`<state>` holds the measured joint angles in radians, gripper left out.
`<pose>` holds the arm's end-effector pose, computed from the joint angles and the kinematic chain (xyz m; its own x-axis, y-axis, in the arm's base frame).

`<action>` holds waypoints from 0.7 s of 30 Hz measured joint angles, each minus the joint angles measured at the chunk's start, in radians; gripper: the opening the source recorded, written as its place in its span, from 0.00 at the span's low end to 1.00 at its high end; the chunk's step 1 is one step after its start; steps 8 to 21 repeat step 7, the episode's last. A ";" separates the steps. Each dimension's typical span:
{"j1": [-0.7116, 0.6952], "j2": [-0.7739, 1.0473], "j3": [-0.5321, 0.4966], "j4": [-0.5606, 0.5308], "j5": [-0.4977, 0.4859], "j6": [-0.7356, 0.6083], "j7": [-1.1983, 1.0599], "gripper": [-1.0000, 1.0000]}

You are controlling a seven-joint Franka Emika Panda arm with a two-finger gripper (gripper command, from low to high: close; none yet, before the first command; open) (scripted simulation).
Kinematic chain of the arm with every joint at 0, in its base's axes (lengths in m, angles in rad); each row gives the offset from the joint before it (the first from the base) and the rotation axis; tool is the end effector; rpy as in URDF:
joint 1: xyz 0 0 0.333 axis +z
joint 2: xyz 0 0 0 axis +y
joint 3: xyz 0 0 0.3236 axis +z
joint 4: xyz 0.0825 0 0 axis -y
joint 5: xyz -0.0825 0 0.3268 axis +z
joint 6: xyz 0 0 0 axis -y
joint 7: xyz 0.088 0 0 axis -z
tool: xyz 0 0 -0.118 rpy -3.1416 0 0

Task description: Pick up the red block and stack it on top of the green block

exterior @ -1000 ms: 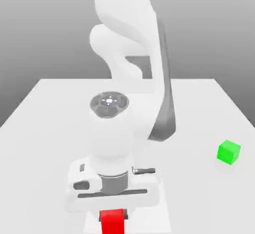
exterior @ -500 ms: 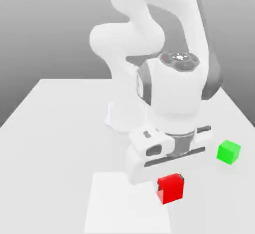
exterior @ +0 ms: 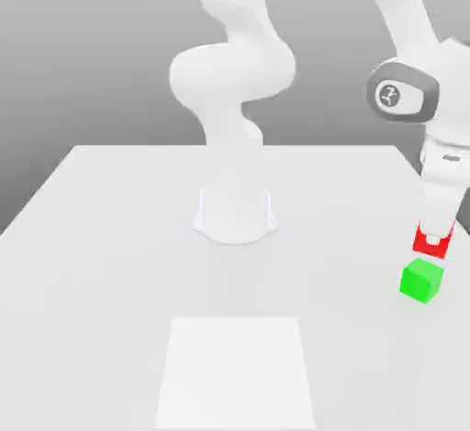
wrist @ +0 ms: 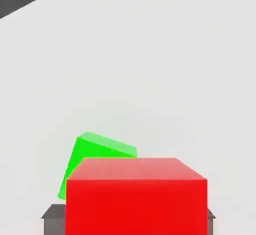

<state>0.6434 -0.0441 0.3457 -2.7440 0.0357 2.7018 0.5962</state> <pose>0.2052 0.3085 0.2810 0.9358 0.3525 -0.0005 0.3525 -0.9358 0.0001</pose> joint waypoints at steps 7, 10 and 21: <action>0.026 0.167 -0.058 0.005 -0.163 0.153 0.117 1.00; 0.026 0.167 -0.058 0.005 -0.163 0.153 0.117 1.00; 0.026 0.167 -0.058 0.005 -0.163 0.153 0.117 1.00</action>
